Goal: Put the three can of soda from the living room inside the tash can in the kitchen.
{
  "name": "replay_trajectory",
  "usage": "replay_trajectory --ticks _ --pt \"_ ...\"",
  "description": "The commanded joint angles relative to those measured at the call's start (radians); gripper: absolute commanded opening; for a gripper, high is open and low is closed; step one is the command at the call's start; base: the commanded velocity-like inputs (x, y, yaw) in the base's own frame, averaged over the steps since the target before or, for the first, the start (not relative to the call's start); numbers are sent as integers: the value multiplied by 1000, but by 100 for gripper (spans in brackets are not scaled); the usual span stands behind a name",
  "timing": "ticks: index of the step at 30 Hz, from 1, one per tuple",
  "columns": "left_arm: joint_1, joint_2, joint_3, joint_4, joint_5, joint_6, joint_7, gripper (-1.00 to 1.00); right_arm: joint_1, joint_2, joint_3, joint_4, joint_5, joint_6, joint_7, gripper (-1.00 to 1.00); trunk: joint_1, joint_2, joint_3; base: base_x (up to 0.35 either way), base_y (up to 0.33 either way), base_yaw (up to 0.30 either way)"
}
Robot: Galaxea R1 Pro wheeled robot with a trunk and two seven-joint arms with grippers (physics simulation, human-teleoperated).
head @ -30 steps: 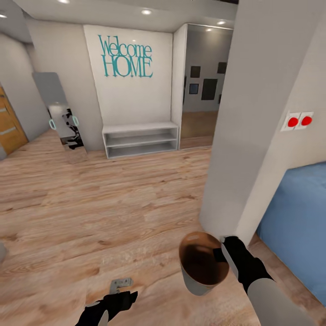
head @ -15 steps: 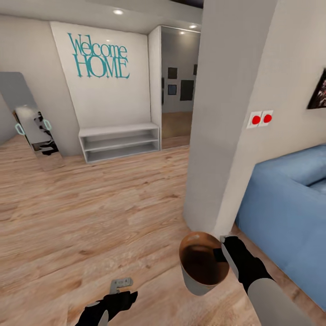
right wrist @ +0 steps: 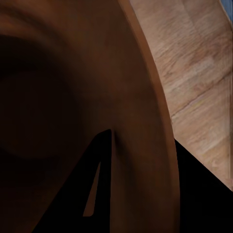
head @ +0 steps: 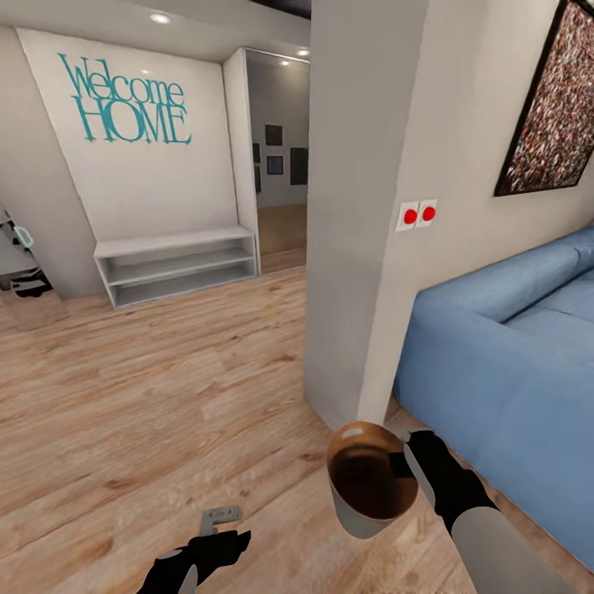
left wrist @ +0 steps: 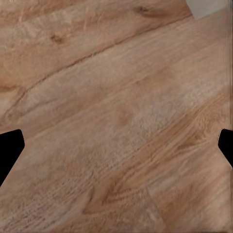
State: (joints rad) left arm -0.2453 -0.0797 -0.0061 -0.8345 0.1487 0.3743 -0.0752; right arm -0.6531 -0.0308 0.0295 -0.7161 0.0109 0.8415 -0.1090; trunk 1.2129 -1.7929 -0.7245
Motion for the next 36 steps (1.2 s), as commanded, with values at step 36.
replay_trajectory --ticks 36 --pt "0 1 0 0 0 0 0 100 22 -65 -14 31 -20 -18 9 -100 0 0 0 0 0 -47"
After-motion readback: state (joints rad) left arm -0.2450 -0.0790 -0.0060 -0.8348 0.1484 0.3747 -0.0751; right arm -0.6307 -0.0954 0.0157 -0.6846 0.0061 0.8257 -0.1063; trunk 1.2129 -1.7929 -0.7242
